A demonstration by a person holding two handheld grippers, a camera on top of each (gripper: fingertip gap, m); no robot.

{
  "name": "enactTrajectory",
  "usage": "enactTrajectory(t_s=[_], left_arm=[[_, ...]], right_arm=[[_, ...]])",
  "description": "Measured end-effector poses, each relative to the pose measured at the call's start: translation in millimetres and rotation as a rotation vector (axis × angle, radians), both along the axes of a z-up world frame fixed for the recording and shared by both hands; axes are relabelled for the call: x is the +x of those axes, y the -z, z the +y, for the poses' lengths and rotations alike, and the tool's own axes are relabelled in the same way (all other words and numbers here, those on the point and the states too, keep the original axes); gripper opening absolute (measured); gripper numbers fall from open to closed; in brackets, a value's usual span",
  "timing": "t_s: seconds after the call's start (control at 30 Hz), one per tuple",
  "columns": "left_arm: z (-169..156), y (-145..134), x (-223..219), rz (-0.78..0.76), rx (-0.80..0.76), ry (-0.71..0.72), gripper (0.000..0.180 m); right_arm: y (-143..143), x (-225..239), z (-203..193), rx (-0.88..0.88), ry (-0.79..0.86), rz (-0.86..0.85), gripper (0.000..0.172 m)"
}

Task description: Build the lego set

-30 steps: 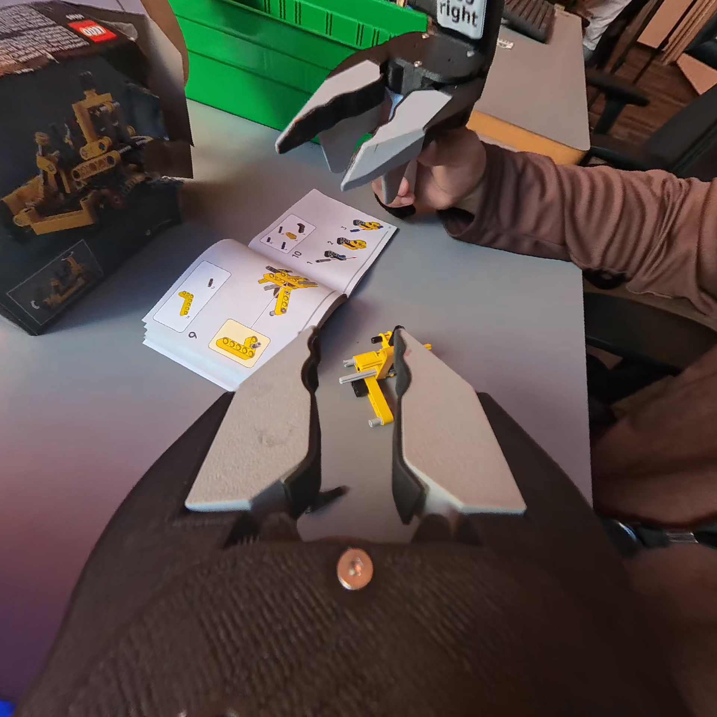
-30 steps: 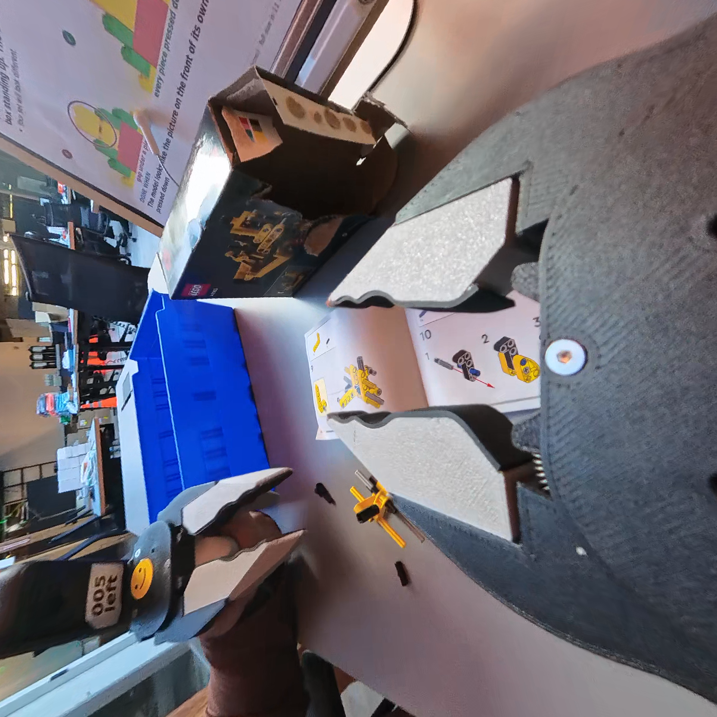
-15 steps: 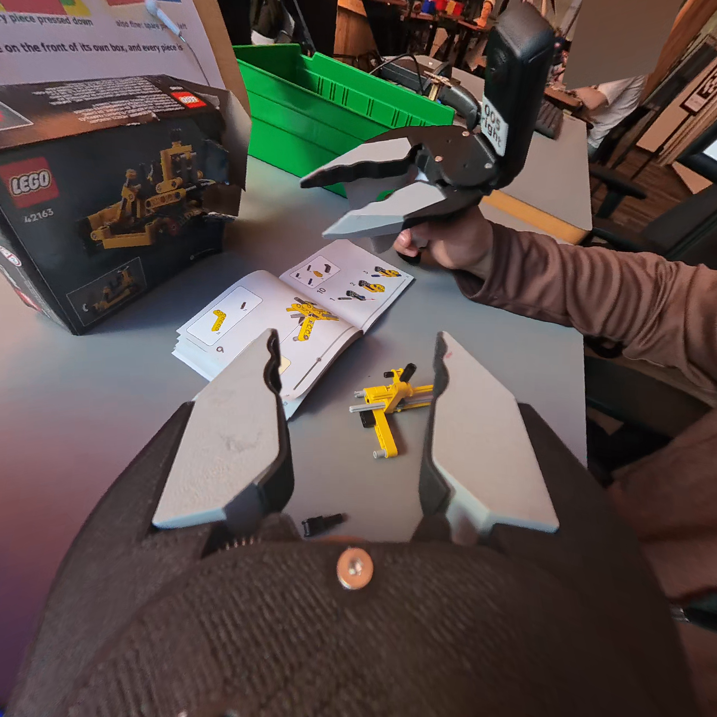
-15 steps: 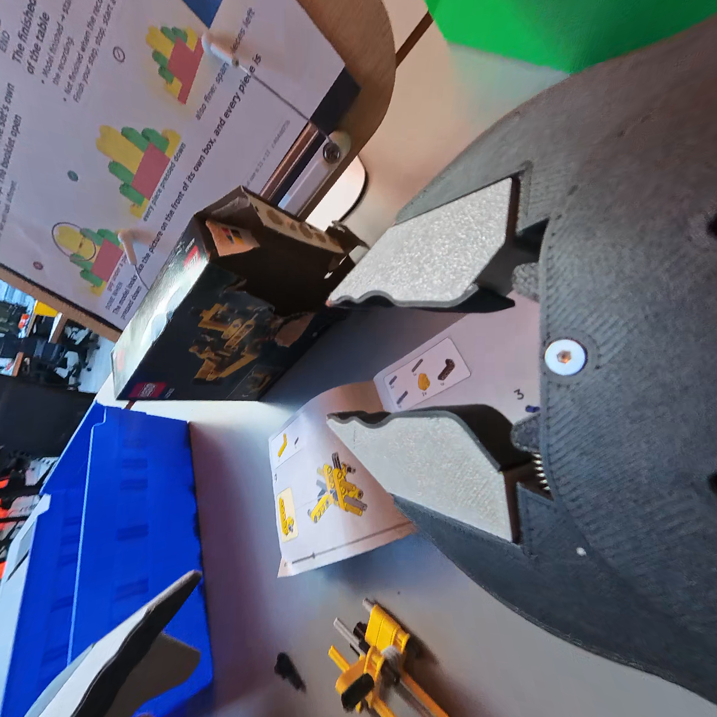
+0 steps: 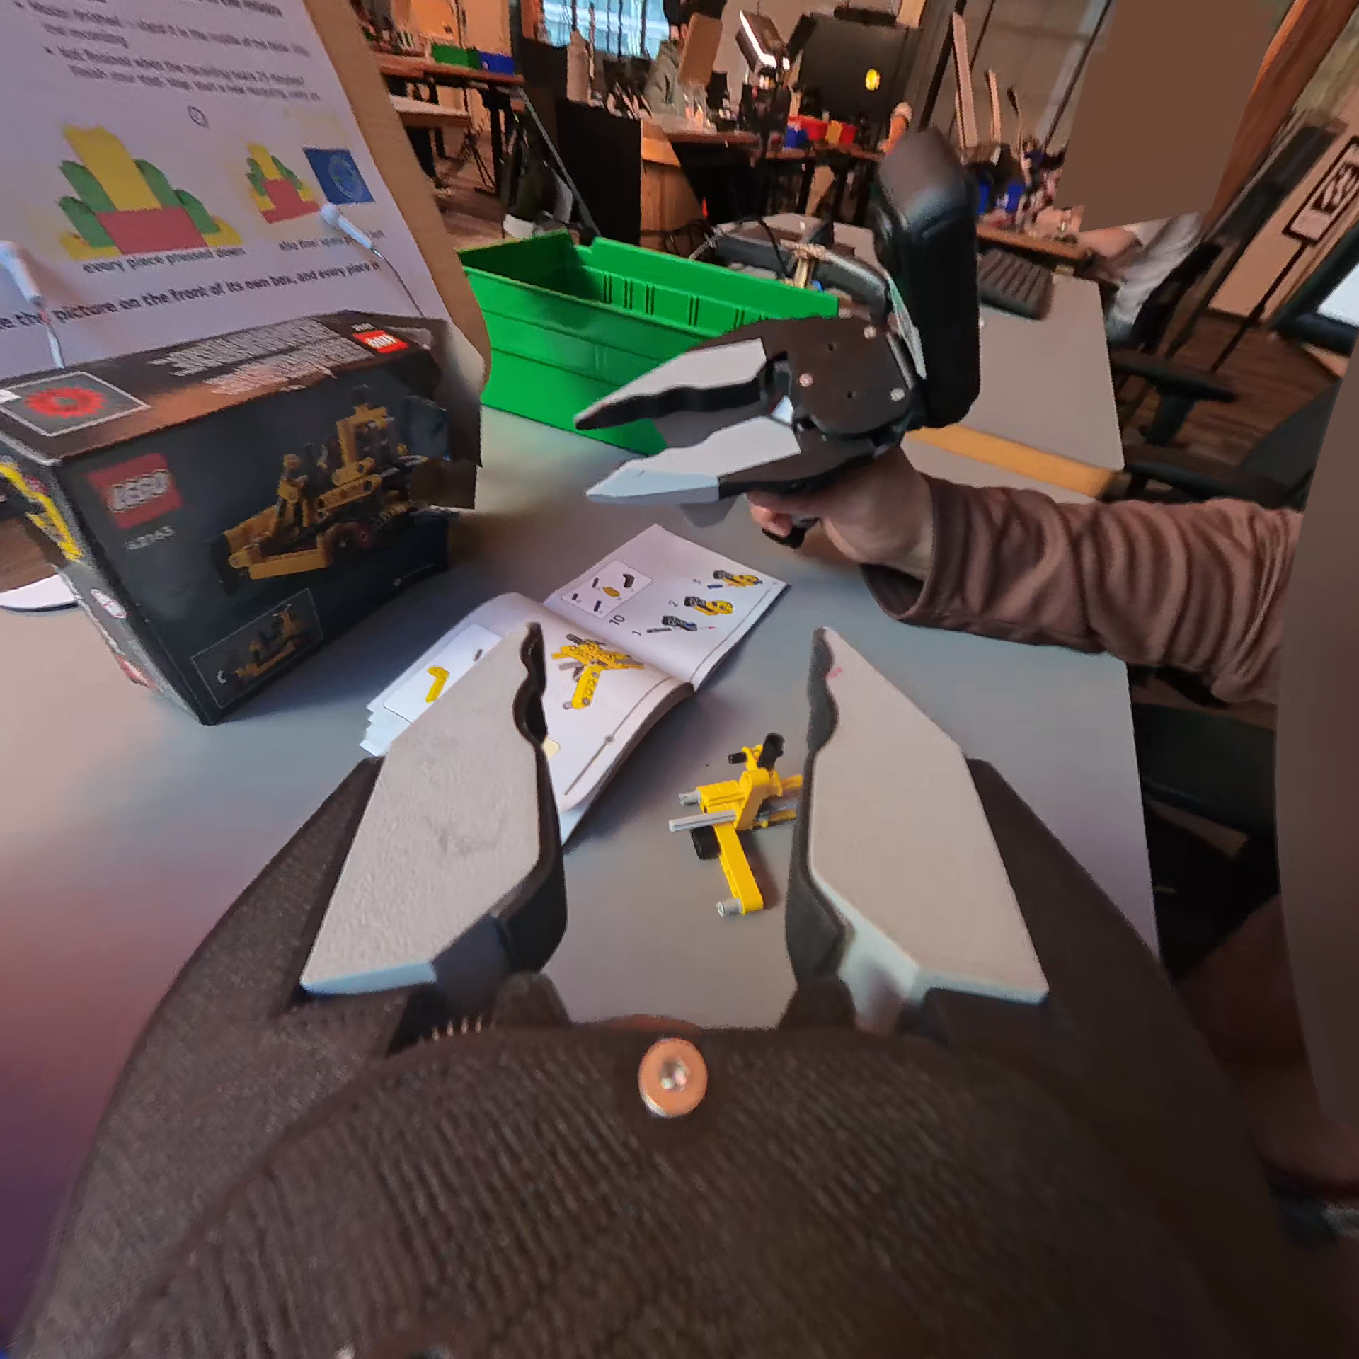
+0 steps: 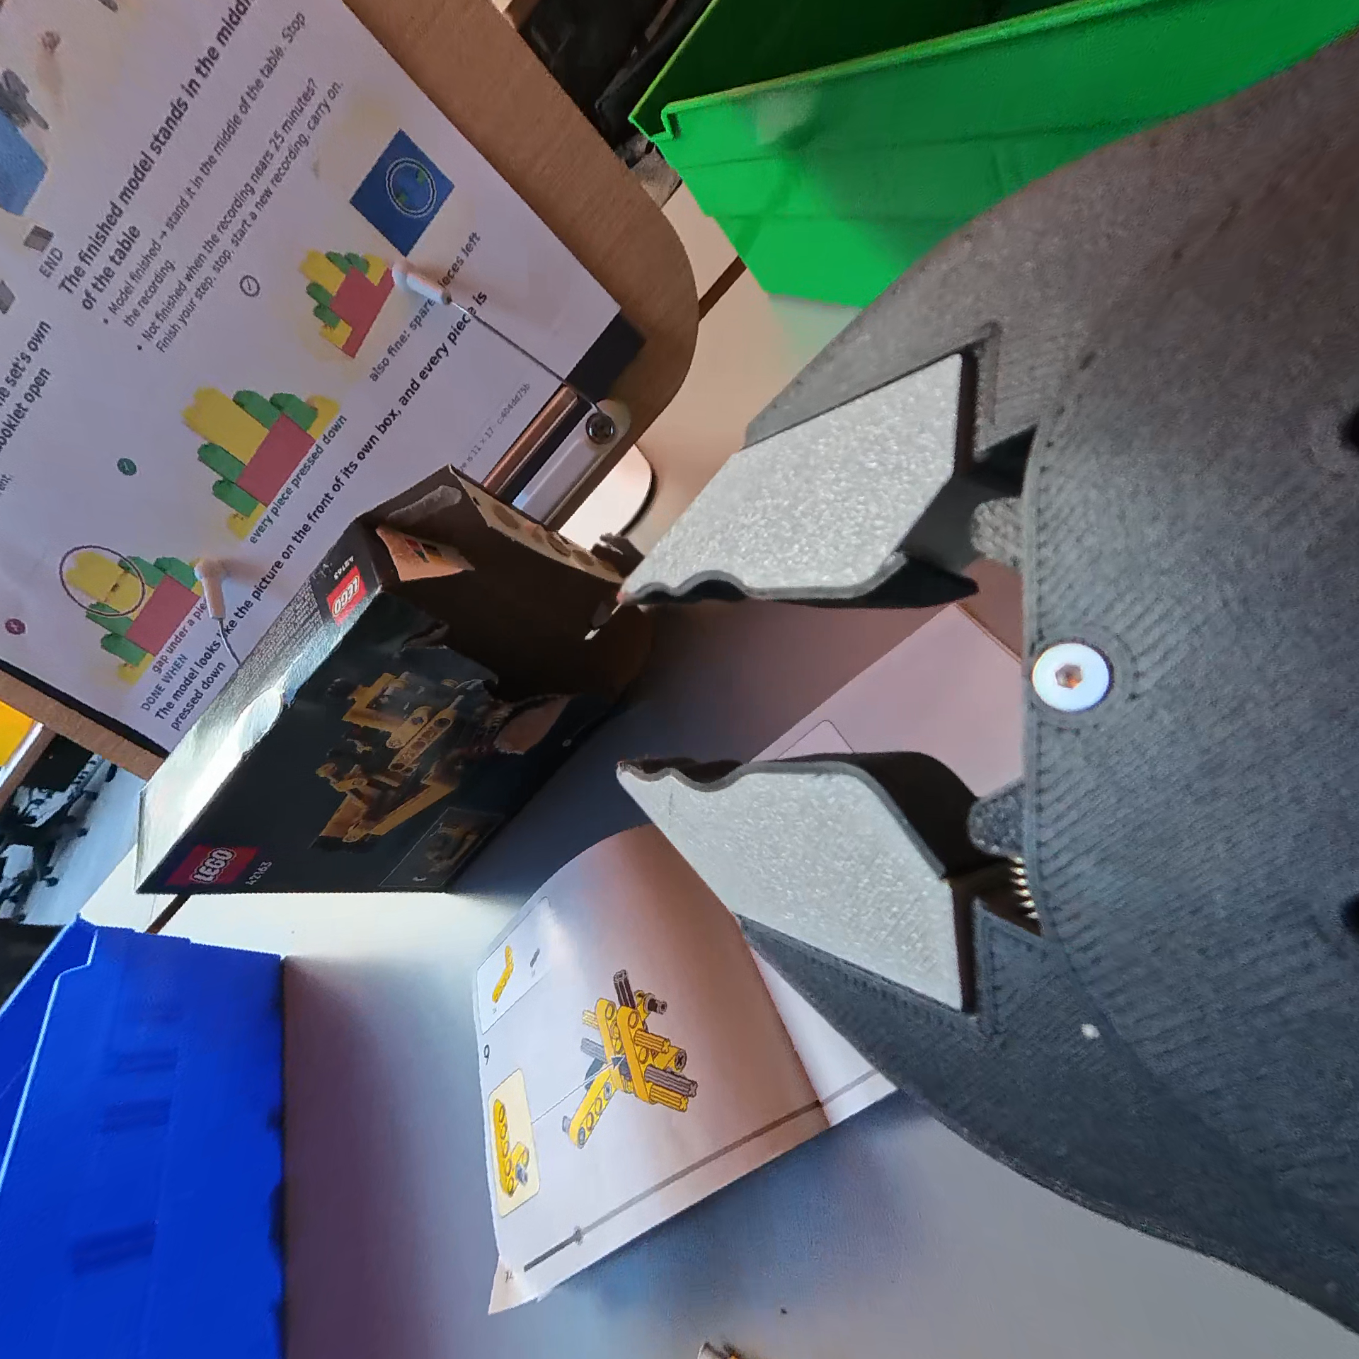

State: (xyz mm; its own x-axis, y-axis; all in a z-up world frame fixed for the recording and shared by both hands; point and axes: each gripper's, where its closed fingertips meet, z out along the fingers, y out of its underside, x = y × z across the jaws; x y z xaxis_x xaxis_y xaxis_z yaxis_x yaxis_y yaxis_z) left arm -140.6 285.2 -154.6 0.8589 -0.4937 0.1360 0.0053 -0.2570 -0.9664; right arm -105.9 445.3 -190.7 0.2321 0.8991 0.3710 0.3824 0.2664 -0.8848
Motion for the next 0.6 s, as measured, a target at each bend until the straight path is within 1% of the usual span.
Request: enactTrajectory(t_s=[0.07,0.2,0.47,0.6], left_arm=[[3,-4,-7,-0.029,0.01,-0.034,0.07],[8,-4,-18,-0.029,0.011,-0.109,0.068],[10,1,-21,-0.009,-0.006,-0.147,0.06],[11,4,-25,-0.013,-0.027,-0.171,0.057]], right_arm=[[-1,0,0,-0.011,-0.007,0.011,0.037],[-1,1,2,-0.035,-0.008,0.029,0.035],[-7,-1,1,-0.085,-0.023,0.1,0.032],[-6,-1,3,-0.089,-0.017,0.103,0.031]])
